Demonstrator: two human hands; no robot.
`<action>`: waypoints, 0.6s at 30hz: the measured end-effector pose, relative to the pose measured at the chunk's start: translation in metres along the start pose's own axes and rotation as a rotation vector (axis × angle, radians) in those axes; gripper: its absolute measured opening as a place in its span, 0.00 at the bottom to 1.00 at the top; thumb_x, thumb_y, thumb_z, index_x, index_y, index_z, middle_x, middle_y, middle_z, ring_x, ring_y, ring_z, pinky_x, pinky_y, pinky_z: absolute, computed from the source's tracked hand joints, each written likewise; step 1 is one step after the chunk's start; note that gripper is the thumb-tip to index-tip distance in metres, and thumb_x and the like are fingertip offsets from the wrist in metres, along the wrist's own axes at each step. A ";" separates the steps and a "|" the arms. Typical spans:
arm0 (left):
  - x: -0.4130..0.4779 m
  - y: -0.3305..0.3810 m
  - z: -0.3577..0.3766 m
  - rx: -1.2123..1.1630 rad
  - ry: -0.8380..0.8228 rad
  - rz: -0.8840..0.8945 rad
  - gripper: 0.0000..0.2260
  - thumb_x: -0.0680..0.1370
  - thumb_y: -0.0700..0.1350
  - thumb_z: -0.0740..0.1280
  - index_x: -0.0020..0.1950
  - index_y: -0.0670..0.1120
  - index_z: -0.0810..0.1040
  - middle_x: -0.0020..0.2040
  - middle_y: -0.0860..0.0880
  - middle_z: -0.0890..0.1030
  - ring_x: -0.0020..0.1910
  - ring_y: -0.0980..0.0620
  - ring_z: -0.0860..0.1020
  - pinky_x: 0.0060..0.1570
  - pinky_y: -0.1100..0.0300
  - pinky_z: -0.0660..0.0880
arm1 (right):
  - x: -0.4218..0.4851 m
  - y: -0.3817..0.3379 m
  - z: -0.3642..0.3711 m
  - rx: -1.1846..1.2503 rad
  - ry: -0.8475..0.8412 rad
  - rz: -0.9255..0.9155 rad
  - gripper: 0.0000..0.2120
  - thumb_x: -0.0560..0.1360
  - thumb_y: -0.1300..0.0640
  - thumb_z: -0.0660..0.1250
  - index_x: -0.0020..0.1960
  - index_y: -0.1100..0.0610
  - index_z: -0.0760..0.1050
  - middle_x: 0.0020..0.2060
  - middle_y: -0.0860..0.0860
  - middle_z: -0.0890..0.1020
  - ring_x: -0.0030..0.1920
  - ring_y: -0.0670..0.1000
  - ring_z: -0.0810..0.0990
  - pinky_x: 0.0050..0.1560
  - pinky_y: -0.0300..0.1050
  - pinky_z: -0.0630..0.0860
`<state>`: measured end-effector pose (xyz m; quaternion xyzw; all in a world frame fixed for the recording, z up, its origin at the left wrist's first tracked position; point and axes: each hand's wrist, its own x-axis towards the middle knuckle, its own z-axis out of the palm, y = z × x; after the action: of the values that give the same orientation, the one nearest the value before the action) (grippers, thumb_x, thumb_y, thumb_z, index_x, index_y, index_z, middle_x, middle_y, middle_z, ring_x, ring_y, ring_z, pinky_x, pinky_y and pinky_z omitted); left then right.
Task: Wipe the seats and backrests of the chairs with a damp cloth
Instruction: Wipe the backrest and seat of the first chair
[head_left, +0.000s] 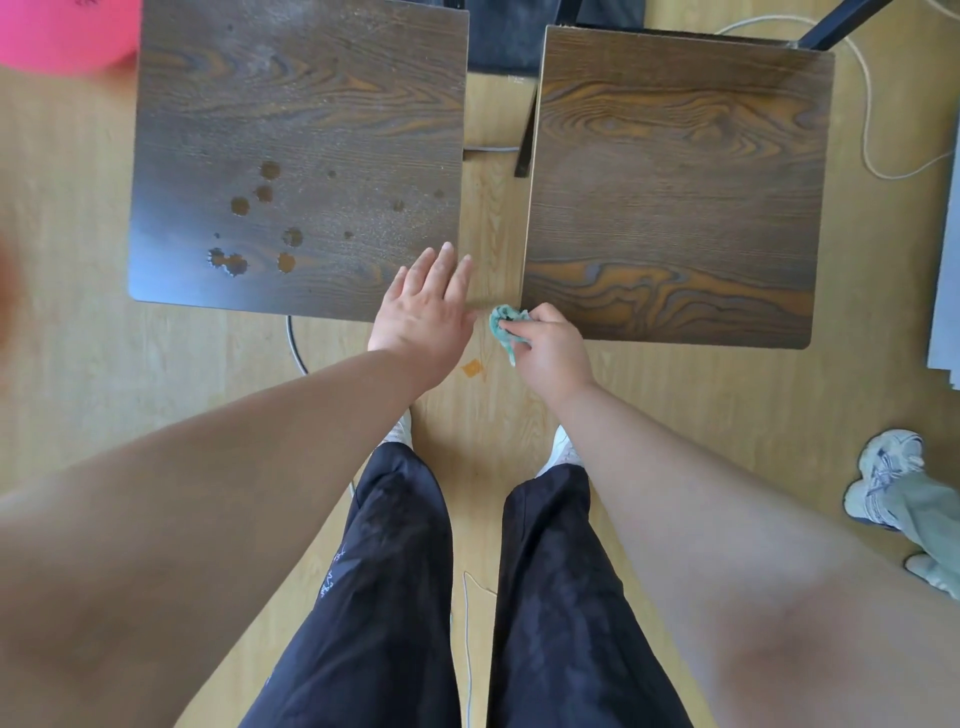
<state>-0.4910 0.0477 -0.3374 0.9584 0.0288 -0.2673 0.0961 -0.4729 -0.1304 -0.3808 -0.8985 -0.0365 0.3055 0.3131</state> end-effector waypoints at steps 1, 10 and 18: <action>-0.003 -0.001 -0.003 0.000 -0.003 -0.003 0.28 0.85 0.54 0.51 0.82 0.47 0.46 0.82 0.47 0.46 0.80 0.47 0.45 0.79 0.49 0.45 | -0.002 -0.006 -0.001 0.049 -0.072 0.062 0.12 0.78 0.62 0.67 0.60 0.60 0.81 0.47 0.48 0.75 0.48 0.48 0.75 0.45 0.32 0.71; -0.049 -0.011 -0.067 -0.011 0.044 -0.053 0.27 0.85 0.53 0.50 0.82 0.47 0.46 0.82 0.47 0.46 0.81 0.47 0.44 0.79 0.49 0.46 | -0.038 -0.071 -0.056 0.321 -0.119 0.272 0.17 0.76 0.57 0.70 0.65 0.52 0.79 0.59 0.49 0.82 0.51 0.51 0.84 0.58 0.49 0.80; -0.088 -0.020 -0.180 -0.005 0.202 -0.006 0.27 0.85 0.52 0.52 0.82 0.47 0.47 0.82 0.46 0.47 0.81 0.47 0.46 0.79 0.48 0.48 | -0.068 -0.173 -0.143 0.074 0.153 0.059 0.16 0.79 0.57 0.67 0.66 0.52 0.78 0.54 0.50 0.75 0.51 0.50 0.75 0.45 0.35 0.72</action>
<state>-0.4770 0.1032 -0.1444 0.9802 0.0417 -0.1694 0.0942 -0.4242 -0.0866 -0.1552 -0.9078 0.0251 0.2460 0.3389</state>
